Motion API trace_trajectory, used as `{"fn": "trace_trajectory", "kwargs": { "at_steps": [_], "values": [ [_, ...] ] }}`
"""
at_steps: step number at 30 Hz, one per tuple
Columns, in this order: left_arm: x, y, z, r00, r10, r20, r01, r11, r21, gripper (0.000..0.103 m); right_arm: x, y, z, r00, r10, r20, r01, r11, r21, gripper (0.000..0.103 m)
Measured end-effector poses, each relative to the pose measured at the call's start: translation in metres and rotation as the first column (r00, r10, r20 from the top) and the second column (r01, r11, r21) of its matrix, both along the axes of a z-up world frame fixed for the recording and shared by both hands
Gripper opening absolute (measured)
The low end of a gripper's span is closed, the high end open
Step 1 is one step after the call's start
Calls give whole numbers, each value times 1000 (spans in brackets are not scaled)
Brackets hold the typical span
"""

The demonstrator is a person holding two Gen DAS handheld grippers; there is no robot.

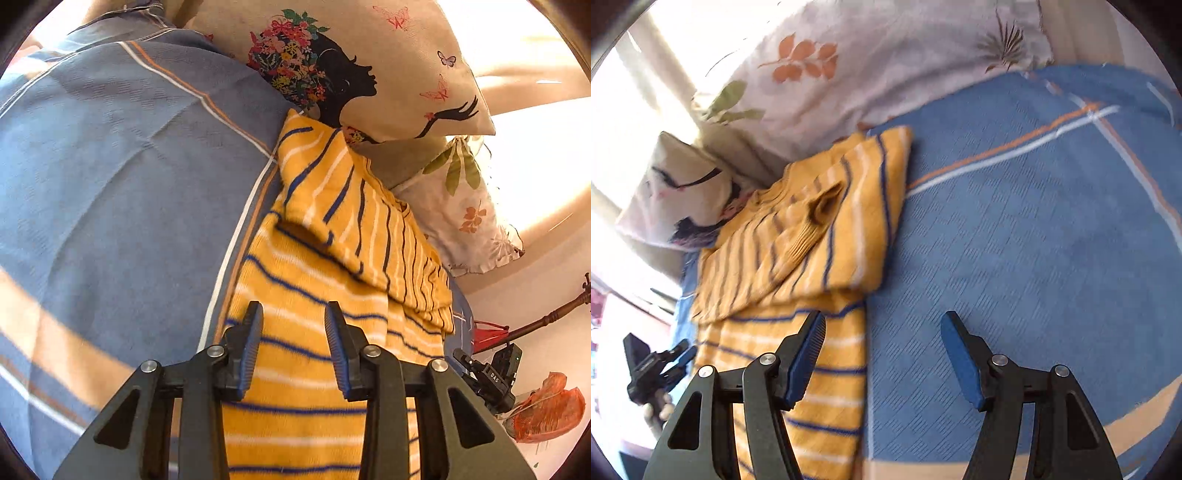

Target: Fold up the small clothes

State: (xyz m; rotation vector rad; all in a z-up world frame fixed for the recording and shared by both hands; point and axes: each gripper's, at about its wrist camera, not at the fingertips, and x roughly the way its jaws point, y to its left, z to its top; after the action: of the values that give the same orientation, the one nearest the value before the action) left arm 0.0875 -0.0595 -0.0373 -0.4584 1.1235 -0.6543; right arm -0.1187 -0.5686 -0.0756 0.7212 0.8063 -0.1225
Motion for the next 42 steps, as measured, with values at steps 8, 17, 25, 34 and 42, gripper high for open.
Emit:
{"fn": "trace_trajectory", "kwargs": {
  "at_steps": [8, 17, 25, 34, 42],
  "values": [
    [-67, 51, -10, 996, 12, -90, -23, 992, -121, 35, -45, 58, -22, 983, 127, 133, -154, 965, 212, 75],
    [-129, 74, -3, 998, -4, -56, -6, 986, -167, 35, -96, 108, -30, 944, 235, 233, -296, 914, 278, 75],
    [-161, 107, 8, 998, 67, -16, -68, 978, -196, 47, -129, 127, -29, 927, 237, 292, -327, 892, 313, 75],
    [-161, 90, -8, 998, 5, -55, -19, 969, -246, 47, -140, 132, -37, 909, 242, 340, -368, 850, 378, 75],
    [-175, 75, -18, 994, -66, -83, 37, 947, -318, 54, -142, 142, -43, 899, 251, 360, -397, 815, 422, 75]
  ]
}}
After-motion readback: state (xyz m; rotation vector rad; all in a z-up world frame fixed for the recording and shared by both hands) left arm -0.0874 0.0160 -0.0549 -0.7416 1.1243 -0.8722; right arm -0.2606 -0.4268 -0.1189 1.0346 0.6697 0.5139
